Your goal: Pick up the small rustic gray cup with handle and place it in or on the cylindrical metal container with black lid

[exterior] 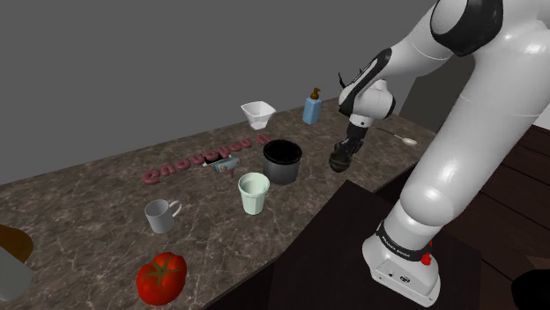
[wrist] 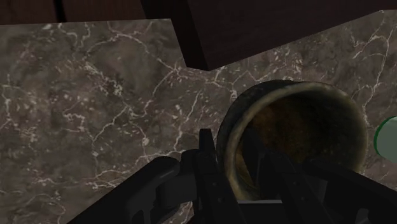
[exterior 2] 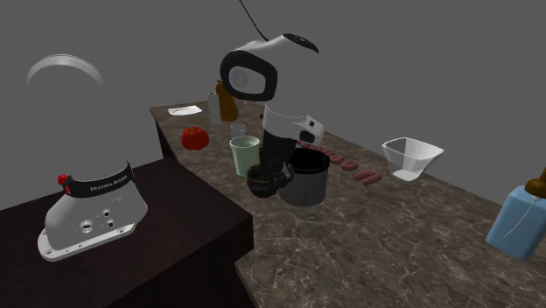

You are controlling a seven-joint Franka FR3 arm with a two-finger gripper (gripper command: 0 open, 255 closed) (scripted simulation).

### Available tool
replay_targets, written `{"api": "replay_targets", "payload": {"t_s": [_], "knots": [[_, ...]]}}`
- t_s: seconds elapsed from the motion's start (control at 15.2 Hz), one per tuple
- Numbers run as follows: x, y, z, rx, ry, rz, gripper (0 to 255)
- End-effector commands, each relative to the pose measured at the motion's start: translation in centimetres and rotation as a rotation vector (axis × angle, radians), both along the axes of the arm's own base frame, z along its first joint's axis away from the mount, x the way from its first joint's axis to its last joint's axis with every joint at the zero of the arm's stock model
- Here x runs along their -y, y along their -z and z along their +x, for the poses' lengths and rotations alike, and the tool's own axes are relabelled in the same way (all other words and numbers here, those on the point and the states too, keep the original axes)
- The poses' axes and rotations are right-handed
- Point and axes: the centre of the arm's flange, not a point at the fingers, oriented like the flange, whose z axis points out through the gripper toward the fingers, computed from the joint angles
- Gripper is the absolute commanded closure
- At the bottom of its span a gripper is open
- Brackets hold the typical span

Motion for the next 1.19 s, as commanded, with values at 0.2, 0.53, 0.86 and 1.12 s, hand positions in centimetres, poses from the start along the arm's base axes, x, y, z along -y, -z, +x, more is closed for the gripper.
{"api": "replay_targets", "payload": {"t_s": [0.2, 0.53, 0.86, 1.12], "knots": [[0.1, -2.7, 0.0, -0.001, 0.0, 0.0, 255], [0.1, -5.3, 0.0, -0.001, 0.0, 0.0, 255], [-0.3, -7.4, 1.3, -0.001, 0.0, 0.0, 255], [-1.8, -7.4, 6.4, -0.001, 0.0, 0.0, 255]]}}
